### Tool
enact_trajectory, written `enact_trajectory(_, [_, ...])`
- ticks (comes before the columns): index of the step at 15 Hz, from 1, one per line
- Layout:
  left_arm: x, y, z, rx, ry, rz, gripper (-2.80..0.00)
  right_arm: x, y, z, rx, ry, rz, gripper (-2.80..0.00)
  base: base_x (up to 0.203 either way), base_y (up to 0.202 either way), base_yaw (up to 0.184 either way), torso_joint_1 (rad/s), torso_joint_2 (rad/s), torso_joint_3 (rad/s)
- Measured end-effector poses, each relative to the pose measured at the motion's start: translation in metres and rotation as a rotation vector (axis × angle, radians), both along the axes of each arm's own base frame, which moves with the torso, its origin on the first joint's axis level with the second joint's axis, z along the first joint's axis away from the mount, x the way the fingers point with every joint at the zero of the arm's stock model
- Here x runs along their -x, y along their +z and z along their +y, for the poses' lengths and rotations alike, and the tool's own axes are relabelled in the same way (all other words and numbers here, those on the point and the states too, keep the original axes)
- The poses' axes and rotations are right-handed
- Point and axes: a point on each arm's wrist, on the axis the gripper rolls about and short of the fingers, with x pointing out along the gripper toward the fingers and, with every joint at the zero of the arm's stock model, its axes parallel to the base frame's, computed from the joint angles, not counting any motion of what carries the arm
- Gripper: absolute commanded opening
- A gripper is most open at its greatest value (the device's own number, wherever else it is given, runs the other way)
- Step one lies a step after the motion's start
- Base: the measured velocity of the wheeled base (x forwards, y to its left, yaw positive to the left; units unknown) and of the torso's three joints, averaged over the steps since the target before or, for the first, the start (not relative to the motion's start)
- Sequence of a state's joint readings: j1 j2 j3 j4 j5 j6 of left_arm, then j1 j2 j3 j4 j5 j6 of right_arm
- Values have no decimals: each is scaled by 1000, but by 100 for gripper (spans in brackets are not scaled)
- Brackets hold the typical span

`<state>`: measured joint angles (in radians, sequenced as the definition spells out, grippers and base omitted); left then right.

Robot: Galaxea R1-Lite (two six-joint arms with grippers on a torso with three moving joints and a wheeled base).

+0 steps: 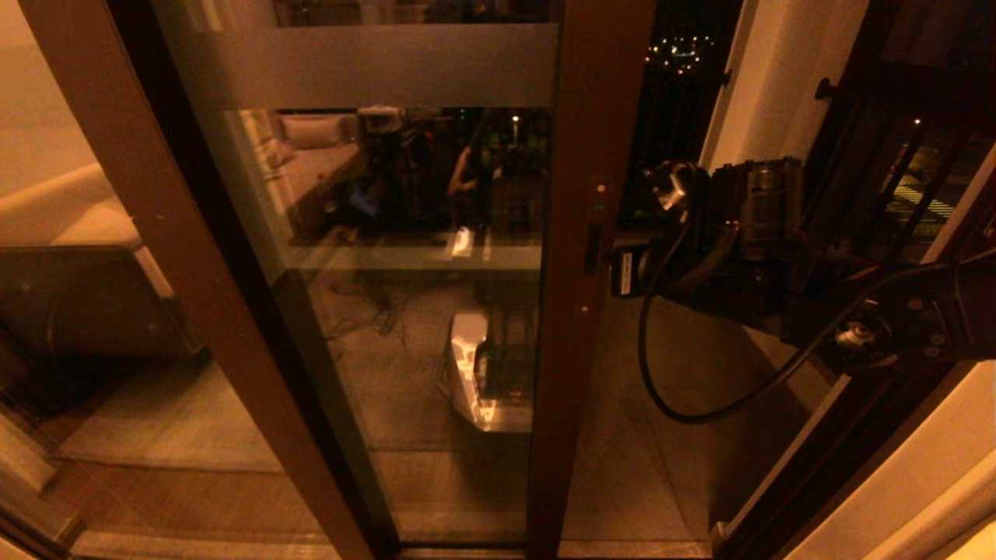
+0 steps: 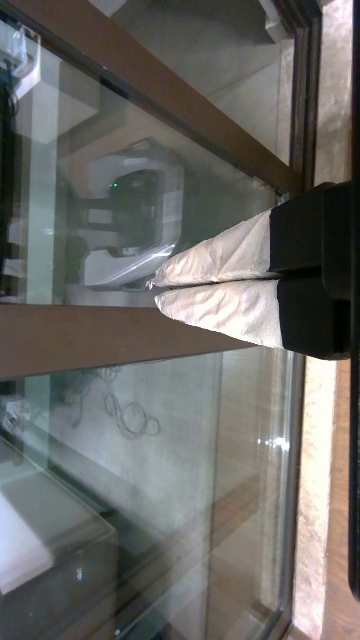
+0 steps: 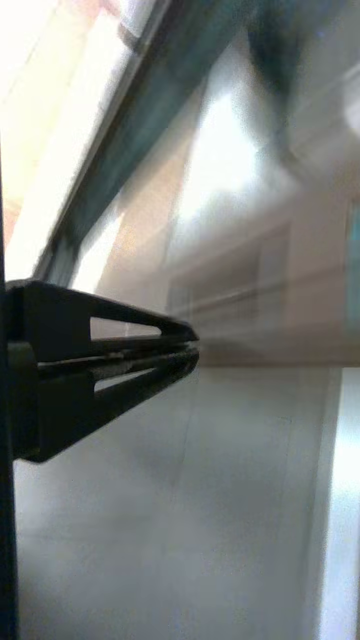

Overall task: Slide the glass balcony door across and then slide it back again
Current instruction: Open the slid door

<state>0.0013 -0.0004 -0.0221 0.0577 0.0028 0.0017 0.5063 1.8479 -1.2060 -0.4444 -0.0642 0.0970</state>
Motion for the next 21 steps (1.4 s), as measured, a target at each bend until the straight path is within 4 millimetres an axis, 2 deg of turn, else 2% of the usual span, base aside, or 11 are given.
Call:
enact_trajectory(6, [0,0,0,0,0,0,-280,7,-1,7,-5,16,12,-280,0,0,0,0,0,0])
enact_trajectory(8, [0,0,0,0,0,0,-280,15,-1,-2,3,7,22,-280,0,0,0,0,0,0])
enact_trajectory(11, [0,0,0,0,0,0,-280,43,5,-22,6,-2,27,-280,0,0,0,0,0,0])
enact_trajectory(15, [0,0,0,0,0,0,-280,108,35,-60,-11,-7,-15,-280,0,0,0,0,0,0])
enact_trajectory(18, [0,0,0,0,0,0,-280,178,58,-98,-26,-16,-61,-280,0,0,0,0,0,0])
enact_trajectory(21, [0,0,0,0,0,0,-280,257,63,-145,-23,-84,-94,-280,0,0,0,0,0,0])
